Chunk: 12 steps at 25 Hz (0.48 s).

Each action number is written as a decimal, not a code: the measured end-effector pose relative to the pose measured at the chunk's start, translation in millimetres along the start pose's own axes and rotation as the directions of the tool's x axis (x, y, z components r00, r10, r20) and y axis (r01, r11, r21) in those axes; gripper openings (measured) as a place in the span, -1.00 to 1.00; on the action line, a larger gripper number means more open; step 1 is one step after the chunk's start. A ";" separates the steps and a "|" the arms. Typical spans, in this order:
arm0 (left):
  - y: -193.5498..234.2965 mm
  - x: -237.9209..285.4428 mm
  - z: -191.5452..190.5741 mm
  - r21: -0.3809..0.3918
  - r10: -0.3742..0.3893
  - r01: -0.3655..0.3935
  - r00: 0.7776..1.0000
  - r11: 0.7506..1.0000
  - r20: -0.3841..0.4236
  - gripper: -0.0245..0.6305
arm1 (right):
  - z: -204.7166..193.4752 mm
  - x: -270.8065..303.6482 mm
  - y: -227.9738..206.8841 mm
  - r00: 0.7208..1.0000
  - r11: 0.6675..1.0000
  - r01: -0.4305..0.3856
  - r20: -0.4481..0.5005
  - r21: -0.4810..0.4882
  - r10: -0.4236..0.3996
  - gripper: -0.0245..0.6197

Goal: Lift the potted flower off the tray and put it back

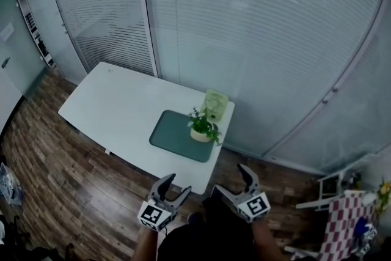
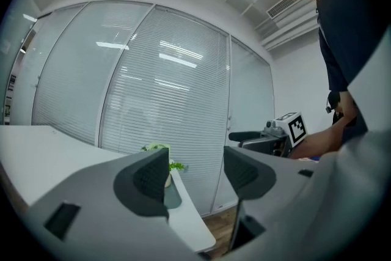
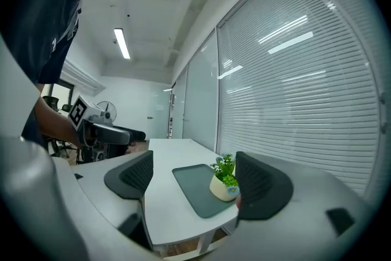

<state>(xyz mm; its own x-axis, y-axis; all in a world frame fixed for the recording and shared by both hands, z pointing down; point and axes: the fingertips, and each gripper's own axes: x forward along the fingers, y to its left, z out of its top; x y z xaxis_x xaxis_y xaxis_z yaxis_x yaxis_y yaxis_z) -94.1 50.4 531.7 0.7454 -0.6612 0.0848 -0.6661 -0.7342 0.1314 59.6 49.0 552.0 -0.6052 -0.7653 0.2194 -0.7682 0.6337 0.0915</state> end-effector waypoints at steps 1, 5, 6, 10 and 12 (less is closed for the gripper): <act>-2.6 -1.4 1.6 0.012 0.002 -0.002 1.000 1.000 0.002 -0.08 | 2.0 -3.8 -0.4 1.000 1.000 0.007 0.006 0.007 -0.007 0.28; -6.5 -4.1 8.7 0.032 0.015 -0.015 1.000 0.999 0.014 -0.08 | 2.5 -15.1 -4.5 1.000 0.999 0.023 0.001 0.024 -0.023 0.28; -7.8 -3.2 9.4 0.032 0.018 -0.019 1.000 0.999 0.014 -0.08 | -0.2 -16.7 -6.5 1.000 1.000 0.023 -0.008 0.018 -0.023 0.28; -20.6 1.3 9.0 0.033 0.017 -0.017 1.000 0.999 0.001 -0.08 | 1.5 -25.9 -8.9 1.000 1.000 0.030 -0.008 0.003 -0.030 0.28; -27.3 4.3 12.3 0.042 0.012 -0.012 1.000 0.999 0.000 -0.08 | 8.4 -33.0 -11.1 0.999 0.999 0.039 -0.009 -0.001 -0.039 0.28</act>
<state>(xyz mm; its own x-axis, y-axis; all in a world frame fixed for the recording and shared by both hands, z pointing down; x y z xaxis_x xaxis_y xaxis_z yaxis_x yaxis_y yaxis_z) -73.0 65.7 516.4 0.7376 -0.6697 0.0864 -0.6753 -0.7322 0.0886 86.3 66.2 535.6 -0.5731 -0.7882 0.2241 -0.7909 0.6036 0.1005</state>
